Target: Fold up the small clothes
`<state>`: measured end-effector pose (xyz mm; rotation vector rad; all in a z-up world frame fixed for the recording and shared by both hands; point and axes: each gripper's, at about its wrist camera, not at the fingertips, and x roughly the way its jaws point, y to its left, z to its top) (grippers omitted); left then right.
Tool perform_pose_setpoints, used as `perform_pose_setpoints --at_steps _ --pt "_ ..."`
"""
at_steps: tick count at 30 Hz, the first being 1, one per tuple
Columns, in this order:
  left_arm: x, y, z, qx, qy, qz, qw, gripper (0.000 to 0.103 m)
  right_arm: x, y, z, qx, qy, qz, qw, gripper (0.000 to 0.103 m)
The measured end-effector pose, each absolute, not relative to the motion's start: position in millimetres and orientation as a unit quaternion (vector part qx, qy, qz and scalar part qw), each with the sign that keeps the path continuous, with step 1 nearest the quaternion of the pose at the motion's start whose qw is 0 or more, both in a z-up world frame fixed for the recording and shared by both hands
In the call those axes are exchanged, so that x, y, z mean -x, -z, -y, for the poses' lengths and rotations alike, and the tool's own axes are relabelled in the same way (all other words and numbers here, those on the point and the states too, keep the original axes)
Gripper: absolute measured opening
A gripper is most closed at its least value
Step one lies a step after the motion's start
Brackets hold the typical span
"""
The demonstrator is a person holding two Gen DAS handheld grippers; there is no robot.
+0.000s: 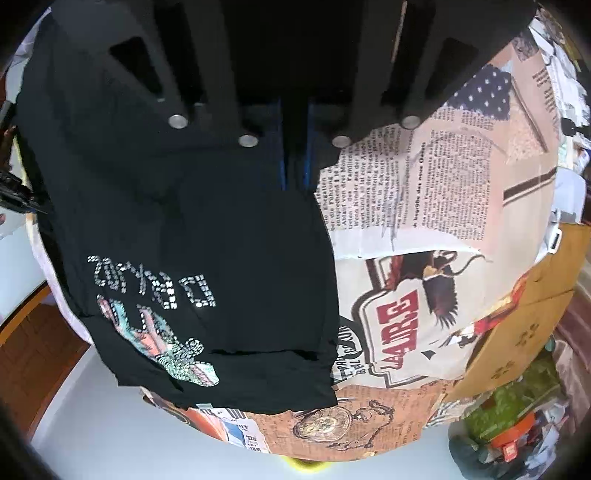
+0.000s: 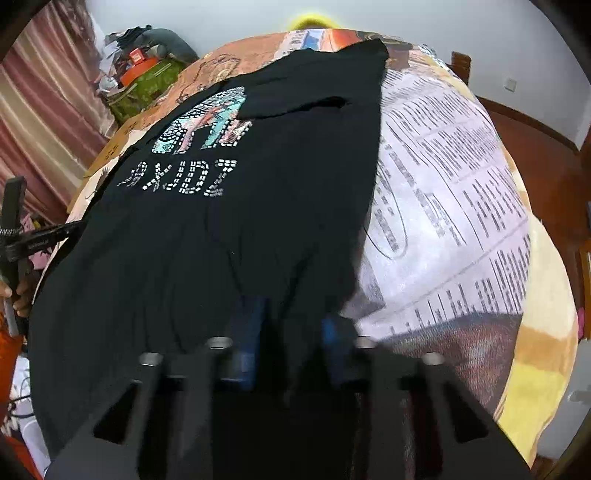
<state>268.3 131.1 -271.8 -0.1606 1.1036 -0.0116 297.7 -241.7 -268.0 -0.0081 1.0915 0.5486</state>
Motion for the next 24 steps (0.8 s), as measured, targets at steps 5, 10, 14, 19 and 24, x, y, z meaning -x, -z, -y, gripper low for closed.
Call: perform_pose_setpoints --at_steps 5,10,14,19,24 --pt "-277.6 263.5 -133.0 0.077 -0.001 -0.515 0.854 0.005 -303.8 257.6 235.2 0.023 -0.264 -0.482 0.835 0.005" --pt "-297.7 237.6 -131.6 0.067 -0.011 -0.483 0.873 0.004 -323.2 245.5 234.9 0.023 -0.257 -0.456 0.852 0.004" --pt "-318.9 218.9 -134.4 0.063 -0.031 -0.456 0.887 0.004 -343.5 236.3 236.8 0.010 -0.242 -0.436 0.867 0.004" --pt "-339.7 220.4 -136.9 0.054 -0.058 -0.466 0.881 0.006 -363.8 231.7 236.0 0.018 -0.205 -0.424 0.882 0.004" --pt "-325.8 219.4 -138.0 0.049 -0.059 -0.469 0.880 0.040 -360.6 230.0 245.1 -0.004 -0.203 -0.445 0.872 0.035"
